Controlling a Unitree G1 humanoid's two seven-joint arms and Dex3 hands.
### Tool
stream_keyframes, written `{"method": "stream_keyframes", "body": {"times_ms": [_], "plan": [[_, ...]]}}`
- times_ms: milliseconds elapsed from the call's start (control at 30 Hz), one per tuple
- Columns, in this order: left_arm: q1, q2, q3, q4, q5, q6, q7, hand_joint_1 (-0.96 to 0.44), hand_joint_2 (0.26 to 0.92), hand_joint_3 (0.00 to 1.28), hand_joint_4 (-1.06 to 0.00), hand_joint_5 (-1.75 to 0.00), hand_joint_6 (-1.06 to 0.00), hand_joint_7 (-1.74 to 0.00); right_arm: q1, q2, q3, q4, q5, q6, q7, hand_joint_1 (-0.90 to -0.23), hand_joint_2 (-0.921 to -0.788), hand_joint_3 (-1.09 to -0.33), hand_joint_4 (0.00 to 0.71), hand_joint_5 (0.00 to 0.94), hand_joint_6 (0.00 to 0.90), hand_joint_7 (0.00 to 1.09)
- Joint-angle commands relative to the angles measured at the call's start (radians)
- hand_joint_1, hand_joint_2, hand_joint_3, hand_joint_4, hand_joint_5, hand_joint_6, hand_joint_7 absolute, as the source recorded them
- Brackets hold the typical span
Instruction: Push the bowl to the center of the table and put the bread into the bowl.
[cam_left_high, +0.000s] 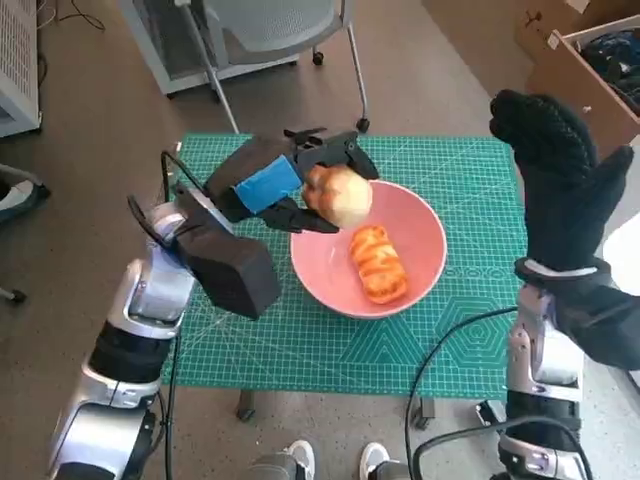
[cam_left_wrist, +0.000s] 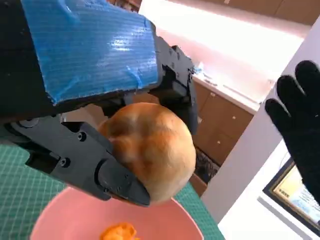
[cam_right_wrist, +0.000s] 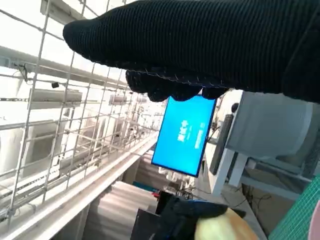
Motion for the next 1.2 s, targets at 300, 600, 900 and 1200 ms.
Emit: {"method": "stream_keyframes", "body": {"times_ms": [300,600,900,1200], "plan": [[0.029,-0.001,0.002,-0.013,-0.074,0.052,-0.11,-0.28,0.865,0.03,-0.2,-0.09,-0.23,-0.3,0.024,-0.002,0.0,-0.025,-0.003,0.035,-0.008,-0.496,-0.921,-0.605,0.37,0.0,0.143,0.65],[0.045,0.0,0.015,-0.01,-0.083,0.026,-0.109,-0.48,0.877,0.01,-0.03,0.0,-0.15,-0.19,0.018,0.004,0.001,-0.022,-0.009,0.032,-0.017,-0.499,-0.921,-0.604,0.365,0.0,0.141,0.65],[0.056,-0.019,0.047,0.036,-0.158,-0.015,-0.116,-0.59,0.904,0.02,0.0,0.0,-0.1,-0.16,0.009,0.005,0.005,-0.02,-0.009,0.036,-0.02,-0.497,-0.921,-0.604,0.362,0.0,0.14,0.65],[0.061,-0.048,0.114,0.092,-0.295,-0.048,-0.133,-0.61,0.92,0.04,0.0,0.0,-0.09,-0.16,0.006,0.002,0.005,-0.05,-0.004,0.061,-0.023,-0.498,-0.921,-0.604,0.363,0.0,0.147,0.65]]}}
